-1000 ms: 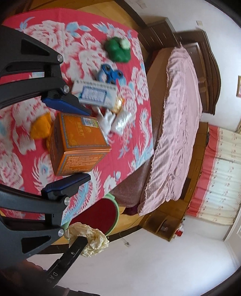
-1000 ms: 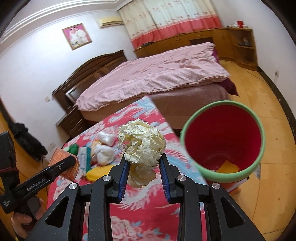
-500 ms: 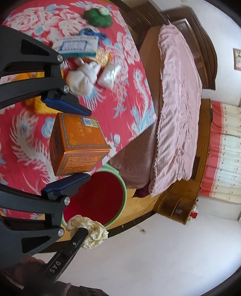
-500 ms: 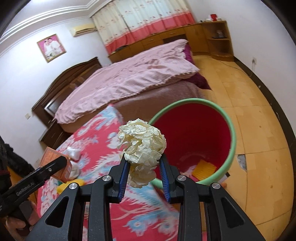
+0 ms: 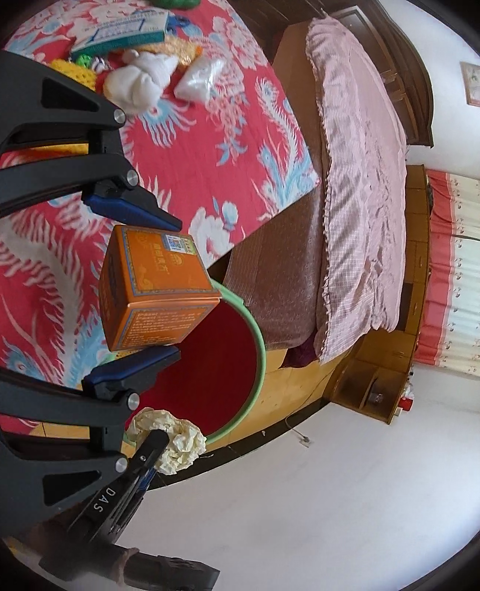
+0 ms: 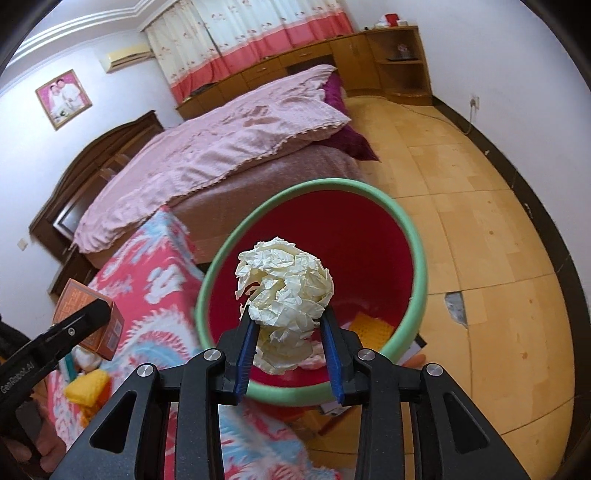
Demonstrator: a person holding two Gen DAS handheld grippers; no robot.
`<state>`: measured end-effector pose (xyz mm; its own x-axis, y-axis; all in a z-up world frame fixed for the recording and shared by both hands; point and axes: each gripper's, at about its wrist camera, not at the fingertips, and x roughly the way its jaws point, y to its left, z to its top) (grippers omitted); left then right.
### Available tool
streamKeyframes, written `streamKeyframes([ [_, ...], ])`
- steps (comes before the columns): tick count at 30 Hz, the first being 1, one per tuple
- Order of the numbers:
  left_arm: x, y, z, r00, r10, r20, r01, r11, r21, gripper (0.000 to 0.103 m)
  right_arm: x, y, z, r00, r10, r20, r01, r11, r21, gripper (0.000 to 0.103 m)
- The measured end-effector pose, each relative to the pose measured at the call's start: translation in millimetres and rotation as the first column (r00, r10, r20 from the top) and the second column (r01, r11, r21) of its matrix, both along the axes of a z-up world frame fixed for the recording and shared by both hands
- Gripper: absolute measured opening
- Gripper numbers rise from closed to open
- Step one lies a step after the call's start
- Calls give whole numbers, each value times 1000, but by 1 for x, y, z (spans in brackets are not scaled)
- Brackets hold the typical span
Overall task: Collect trash
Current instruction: 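Open the right tool to drop the paper while the left tool drops the orange box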
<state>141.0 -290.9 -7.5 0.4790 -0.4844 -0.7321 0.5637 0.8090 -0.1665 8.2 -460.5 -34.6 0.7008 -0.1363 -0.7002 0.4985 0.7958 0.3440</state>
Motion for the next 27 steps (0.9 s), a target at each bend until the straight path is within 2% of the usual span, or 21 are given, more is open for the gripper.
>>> streamKeyframes([
  [5,4,-14,-10,1000,-20,-17,20,1000,6,62,1,-9,-5,1000,-10,-3,10,1000,7,37],
  [10,6,-26,-16,998,-45,-31,45,999,0,62,0,-16,-8,1000,-22,3,22,1000,22,50],
  [19,5,-46,-20,995,-88,-36,88,996,-2,62,-12,-29,-7,997,-72,16,72,997,39,50],
  [27,0,-48,-16,995,-93,-21,93,995,-23,70,-16,-29,-4,997,-78,22,77,996,38,51],
])
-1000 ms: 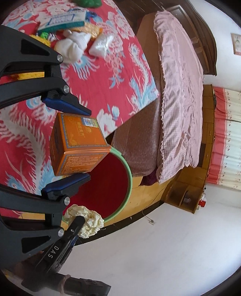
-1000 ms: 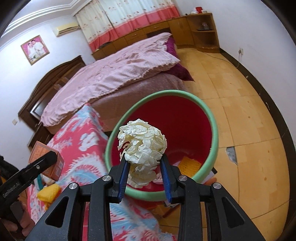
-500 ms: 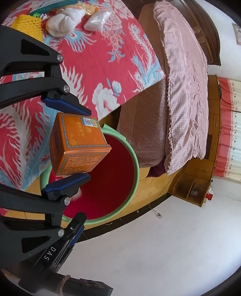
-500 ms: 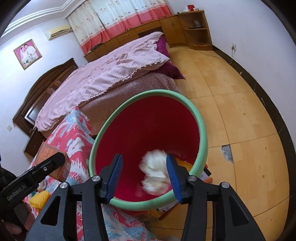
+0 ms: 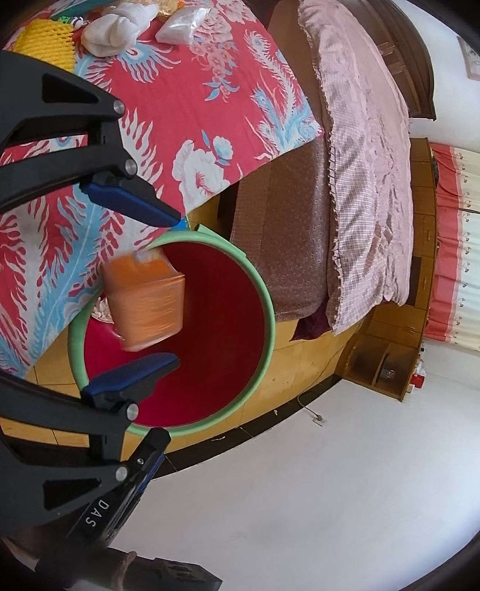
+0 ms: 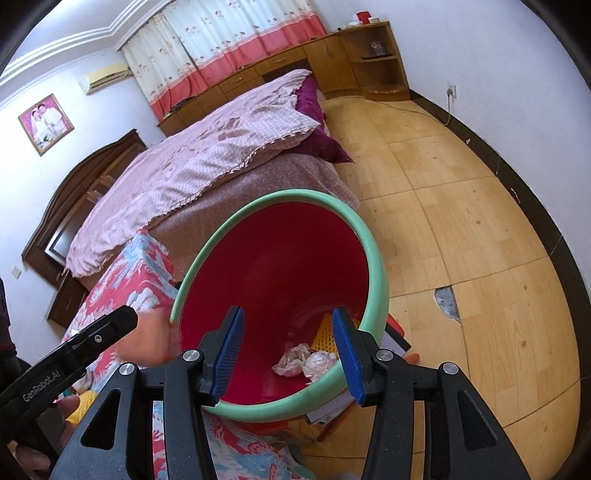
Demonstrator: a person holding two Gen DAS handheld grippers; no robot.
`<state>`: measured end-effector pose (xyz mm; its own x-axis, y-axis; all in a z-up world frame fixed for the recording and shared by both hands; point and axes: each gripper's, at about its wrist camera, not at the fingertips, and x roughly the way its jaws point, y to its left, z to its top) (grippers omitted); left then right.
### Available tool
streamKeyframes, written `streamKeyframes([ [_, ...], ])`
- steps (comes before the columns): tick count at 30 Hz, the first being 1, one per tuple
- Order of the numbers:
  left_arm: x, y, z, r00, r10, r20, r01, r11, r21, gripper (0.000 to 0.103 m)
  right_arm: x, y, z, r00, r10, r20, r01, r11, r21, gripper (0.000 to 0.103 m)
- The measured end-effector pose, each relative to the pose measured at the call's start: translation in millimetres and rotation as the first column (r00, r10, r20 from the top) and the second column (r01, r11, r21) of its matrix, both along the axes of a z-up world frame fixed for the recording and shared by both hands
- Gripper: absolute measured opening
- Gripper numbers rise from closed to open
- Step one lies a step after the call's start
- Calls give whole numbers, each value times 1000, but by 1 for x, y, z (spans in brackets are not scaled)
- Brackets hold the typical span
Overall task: Collect trash
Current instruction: 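Open the right tool to drop the paper while the left tool drops the orange box, then withdraw both open tools from the bin back over the bed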
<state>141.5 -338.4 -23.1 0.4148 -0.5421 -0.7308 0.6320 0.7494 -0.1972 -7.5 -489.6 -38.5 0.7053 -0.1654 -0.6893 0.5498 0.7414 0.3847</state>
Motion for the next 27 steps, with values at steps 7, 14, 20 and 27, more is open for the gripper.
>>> streamKeyframes([
  [7,-2,8,9,1000,13,5,-13,1000,-12,70,-2,5,7,1000,8,13,-8,1000,-5,51],
  [14,-5,31,16,998,59,10,-59,998,-15,70,-4,18,14,999,35,23,-35,999,-10,51],
  [20,-7,59,24,993,114,20,-114,993,-18,70,0,37,20,997,79,24,-78,997,-17,51],
  [27,-6,100,30,981,192,33,-191,981,-21,70,7,65,27,989,146,29,-145,989,-27,51],
])
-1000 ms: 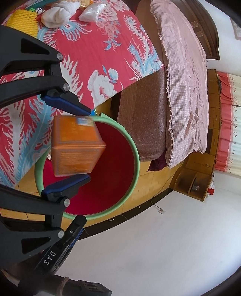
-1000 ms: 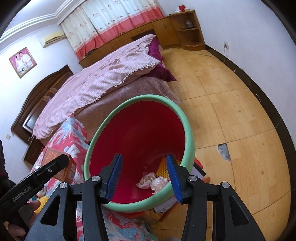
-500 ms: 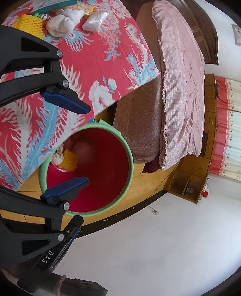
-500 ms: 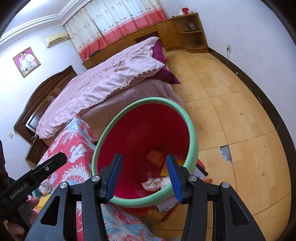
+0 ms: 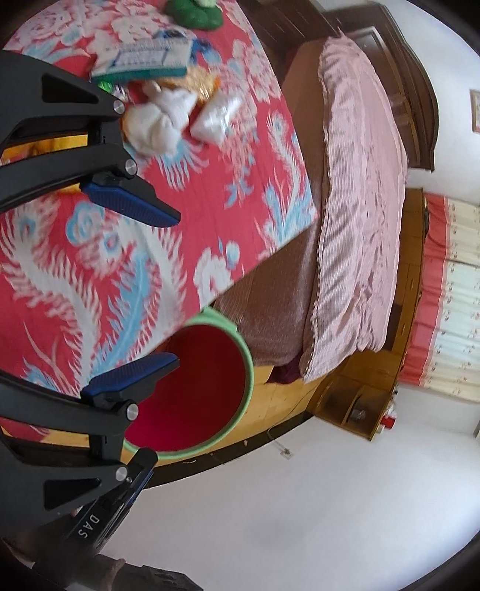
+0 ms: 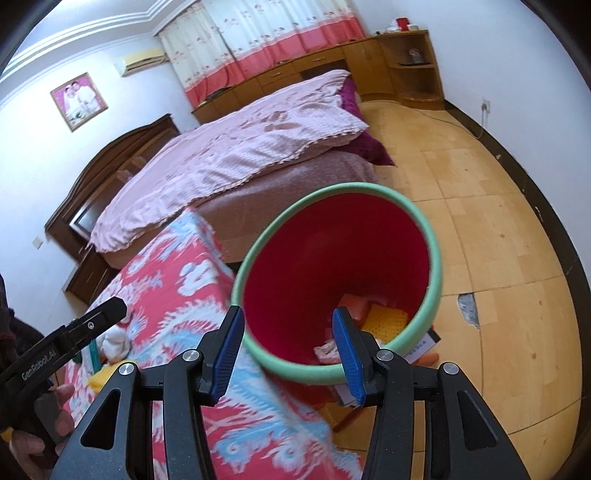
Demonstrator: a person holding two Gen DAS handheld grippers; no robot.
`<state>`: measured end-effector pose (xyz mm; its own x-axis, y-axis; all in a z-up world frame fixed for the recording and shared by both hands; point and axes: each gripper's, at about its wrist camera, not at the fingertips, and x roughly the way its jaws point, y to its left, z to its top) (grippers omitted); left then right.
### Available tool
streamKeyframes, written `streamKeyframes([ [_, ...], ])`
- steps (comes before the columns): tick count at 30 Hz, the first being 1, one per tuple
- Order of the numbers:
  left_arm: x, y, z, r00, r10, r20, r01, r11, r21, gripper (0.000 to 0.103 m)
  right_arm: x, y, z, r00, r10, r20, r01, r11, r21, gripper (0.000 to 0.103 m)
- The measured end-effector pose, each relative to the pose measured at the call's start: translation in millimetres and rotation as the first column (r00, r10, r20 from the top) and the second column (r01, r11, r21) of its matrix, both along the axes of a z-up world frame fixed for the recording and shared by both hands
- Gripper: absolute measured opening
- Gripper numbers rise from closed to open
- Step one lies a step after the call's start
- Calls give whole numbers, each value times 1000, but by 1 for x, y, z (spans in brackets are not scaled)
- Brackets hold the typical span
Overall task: Collect trash
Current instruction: 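Withdraw both open tools from the bin back over the bed, then grasp the white medicine box with the left tool and lift it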
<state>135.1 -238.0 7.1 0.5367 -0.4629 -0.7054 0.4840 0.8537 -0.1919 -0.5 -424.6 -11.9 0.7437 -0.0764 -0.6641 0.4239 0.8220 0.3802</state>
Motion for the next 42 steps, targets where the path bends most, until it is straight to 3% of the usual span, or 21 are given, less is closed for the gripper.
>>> streamKeyframes([
  [12,8,85,5,985,170,18,-171,985,21,70,15,49,3,995,101,-7,-101,995,-8,51],
  [24,25,154,-20,954,298,-25,-296,952,73,70,34,88,-2,984,169,-49,-170,985,-27,51],
  [29,36,166,-34,944,324,-65,-318,944,90,70,39,98,-7,982,177,-71,-180,983,-30,51],
  [42,61,171,-52,940,332,-74,-325,941,92,70,51,114,-12,974,198,-110,-204,978,-42,51],
])
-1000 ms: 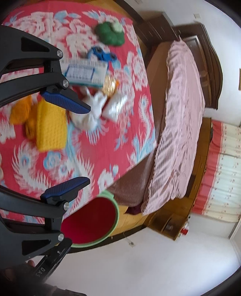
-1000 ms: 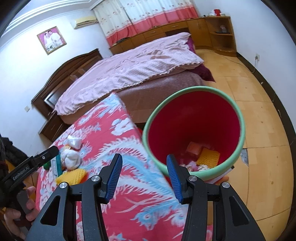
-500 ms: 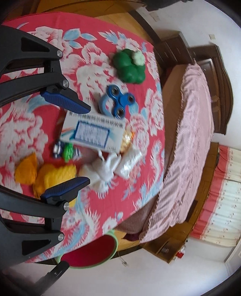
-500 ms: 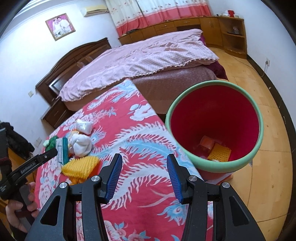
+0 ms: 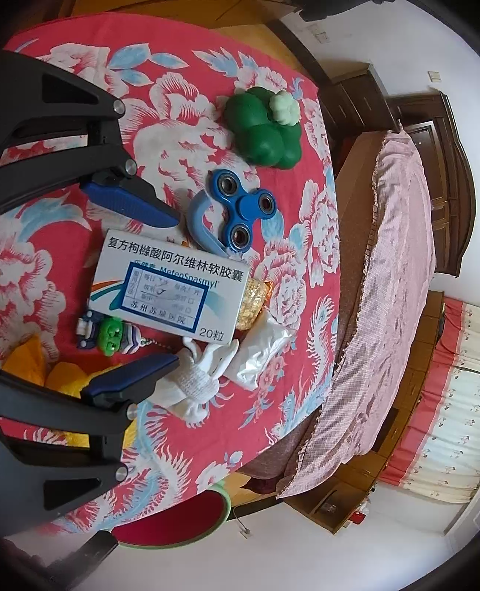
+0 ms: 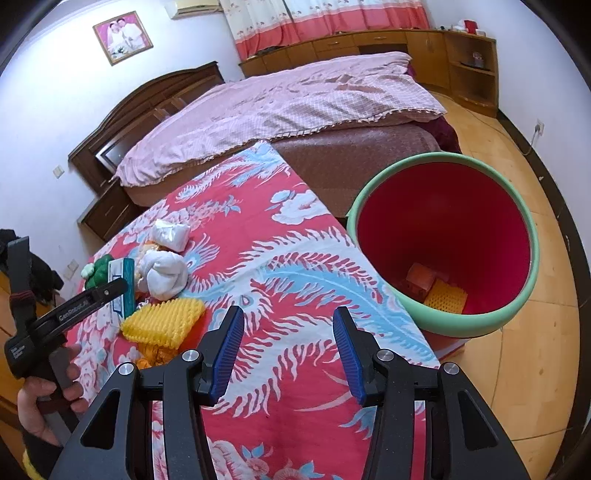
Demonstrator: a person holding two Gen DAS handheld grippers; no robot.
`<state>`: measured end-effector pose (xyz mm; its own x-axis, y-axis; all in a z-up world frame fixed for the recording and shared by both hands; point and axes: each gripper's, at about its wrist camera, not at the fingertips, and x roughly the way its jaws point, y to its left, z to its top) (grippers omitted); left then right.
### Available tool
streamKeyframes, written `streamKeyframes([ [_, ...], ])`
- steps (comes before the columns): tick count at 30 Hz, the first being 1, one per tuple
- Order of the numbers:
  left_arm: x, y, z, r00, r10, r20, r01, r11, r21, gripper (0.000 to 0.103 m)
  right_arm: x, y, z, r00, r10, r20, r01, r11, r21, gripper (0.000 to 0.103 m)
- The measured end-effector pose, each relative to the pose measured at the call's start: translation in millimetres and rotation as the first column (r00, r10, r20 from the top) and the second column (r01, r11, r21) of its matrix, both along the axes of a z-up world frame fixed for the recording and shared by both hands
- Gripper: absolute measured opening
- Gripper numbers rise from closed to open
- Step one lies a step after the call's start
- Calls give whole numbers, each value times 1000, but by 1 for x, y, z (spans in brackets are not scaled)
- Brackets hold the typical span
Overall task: Collect trash
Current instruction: 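Grasp the white medicine box with the left tool and lift it, then grasp the yellow foam net with the right tool while the left tool holds the box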
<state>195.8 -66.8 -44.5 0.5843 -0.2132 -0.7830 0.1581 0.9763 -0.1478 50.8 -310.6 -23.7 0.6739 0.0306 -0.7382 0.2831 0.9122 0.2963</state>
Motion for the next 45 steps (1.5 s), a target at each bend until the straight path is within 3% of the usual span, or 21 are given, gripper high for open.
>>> streamKeyframes([
  [6,3,7,-7,1000,12,-24,-13,999,-49,57,7,9,-3,1000,24,-11,-24,1000,5,51],
  [19,-21,29,9,998,55,45,-50,995,-91,56,24,33,-8,994,109,-22,-108,993,50,51],
  [34,-53,66,12,991,127,51,-121,987,-102,56,52,71,-21,979,198,-45,-191,973,128,51],
  [41,-60,70,12,990,131,49,-125,986,-114,56,63,74,-35,976,207,-69,-188,958,214,51],
  [45,-62,69,12,990,129,48,-123,985,-118,56,62,75,-32,973,226,-50,-210,952,224,35],
])
